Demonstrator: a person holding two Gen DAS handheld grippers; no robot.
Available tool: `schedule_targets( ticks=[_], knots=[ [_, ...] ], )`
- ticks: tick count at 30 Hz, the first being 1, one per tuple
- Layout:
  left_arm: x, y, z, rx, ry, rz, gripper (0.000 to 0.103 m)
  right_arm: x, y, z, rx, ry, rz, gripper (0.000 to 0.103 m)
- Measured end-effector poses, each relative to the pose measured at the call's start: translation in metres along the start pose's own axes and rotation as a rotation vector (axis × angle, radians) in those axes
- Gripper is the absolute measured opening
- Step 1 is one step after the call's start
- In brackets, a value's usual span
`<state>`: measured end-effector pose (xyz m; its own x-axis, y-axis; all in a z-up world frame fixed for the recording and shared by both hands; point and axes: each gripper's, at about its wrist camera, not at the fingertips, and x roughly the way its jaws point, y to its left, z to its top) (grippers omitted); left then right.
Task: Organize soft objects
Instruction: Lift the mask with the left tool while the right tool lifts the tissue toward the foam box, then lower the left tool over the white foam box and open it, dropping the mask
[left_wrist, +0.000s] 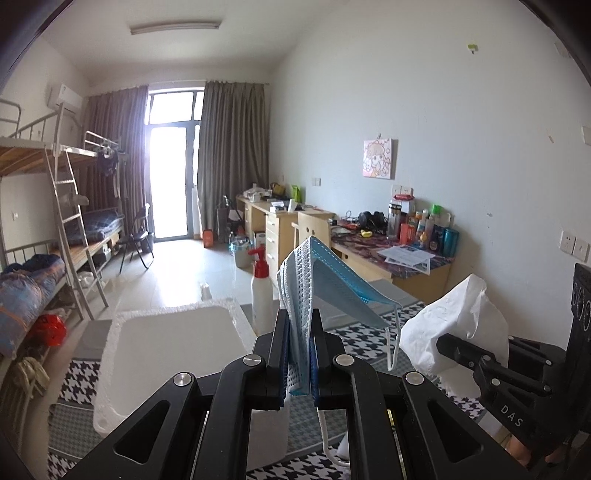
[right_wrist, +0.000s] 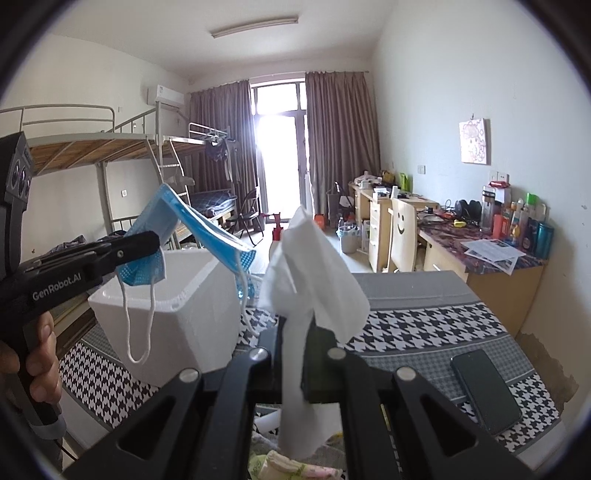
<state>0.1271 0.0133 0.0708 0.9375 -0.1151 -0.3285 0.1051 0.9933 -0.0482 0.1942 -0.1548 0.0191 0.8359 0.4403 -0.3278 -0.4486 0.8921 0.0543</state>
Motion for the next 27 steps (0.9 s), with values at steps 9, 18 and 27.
schedule_targets(
  ticks=[9, 18, 27],
  knots=[
    [-0.004, 0.008, 0.017, -0.007, -0.041, 0.033, 0.010, 0.001, 0.005, 0.012, -0.021, -0.030, 0.027, 0.007],
    [-0.002, 0.017, 0.027, -0.020, -0.062, 0.078, 0.010, 0.008, 0.007, 0.020, -0.031, -0.038, 0.064, 0.007],
    [-0.003, 0.029, 0.029, -0.036, -0.061, 0.155, 0.010, 0.014, 0.016, 0.031, -0.056, -0.048, 0.114, 0.007]
  ],
)
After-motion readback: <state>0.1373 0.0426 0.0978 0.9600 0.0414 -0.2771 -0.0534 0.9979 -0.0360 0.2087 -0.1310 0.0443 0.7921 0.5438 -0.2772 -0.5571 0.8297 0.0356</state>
